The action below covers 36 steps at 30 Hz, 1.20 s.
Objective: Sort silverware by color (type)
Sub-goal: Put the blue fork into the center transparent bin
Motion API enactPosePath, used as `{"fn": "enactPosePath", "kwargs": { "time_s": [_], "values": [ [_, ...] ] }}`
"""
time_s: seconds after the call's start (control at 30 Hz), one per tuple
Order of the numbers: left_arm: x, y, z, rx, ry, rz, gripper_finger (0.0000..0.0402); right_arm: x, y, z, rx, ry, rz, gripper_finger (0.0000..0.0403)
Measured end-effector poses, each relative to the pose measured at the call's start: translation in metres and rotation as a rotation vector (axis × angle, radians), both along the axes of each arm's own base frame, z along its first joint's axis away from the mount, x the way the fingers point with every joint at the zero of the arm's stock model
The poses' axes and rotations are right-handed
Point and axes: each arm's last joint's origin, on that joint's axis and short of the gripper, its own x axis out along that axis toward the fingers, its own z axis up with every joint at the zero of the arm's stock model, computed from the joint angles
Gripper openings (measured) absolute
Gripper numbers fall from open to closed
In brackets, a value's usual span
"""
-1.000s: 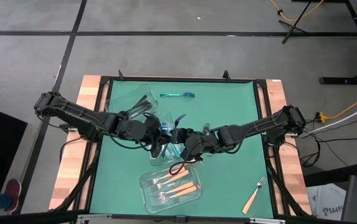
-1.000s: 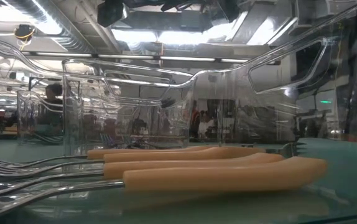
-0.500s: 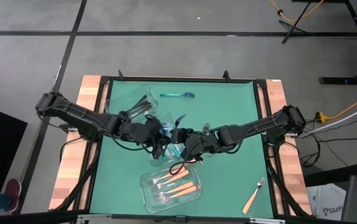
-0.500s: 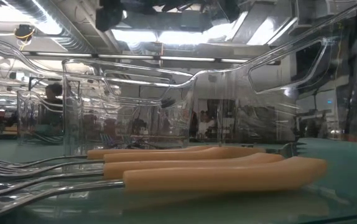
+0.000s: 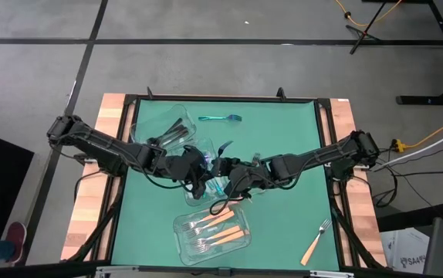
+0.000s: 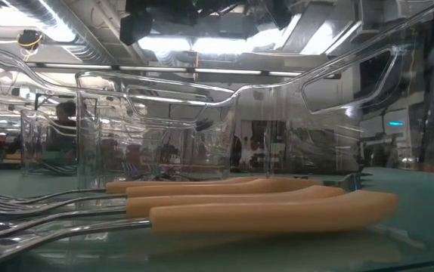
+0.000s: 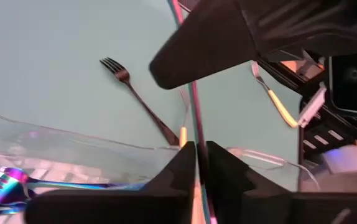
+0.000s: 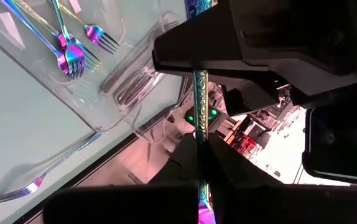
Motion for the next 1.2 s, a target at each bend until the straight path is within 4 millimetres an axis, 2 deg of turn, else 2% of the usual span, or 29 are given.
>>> {"fn": "enactPosePath", "kwargs": {
  "time_s": [0.1,0.33,0.63,0.77,0.87,1.2],
  "values": [
    [0.000,0.000,-0.001,-0.025,0.005,0.011,0.0006,0.000,0.001,0.000,0.006,0.003,0.010,0.0001],
    [0.000,0.000,-0.001,-0.065,-0.002,0.036,0.0003,0.000,0.001,0.000,0.010,0.001,0.014,0.0005],
    [0.000,0.000,0.000,-0.074,-0.008,0.040,0.0002,0.000,0.001,0.000,0.058,-0.022,-0.013,0.0071],
    [0.000,0.000,0.000,-0.105,-0.015,0.073,0.0001,0.000,0.001,0.000,0.133,-0.053,-0.059,0.0089],
    [0.000,0.001,0.000,-0.102,-0.017,0.084,0.0001,-0.001,0.000,-0.002,0.191,-0.060,-0.105,0.0091],
    [0.000,0.004,-0.001,-0.117,-0.018,0.121,0.0000,-0.015,-0.005,-0.015,0.202,0.053,-0.259,0.0092]
  ]
}}
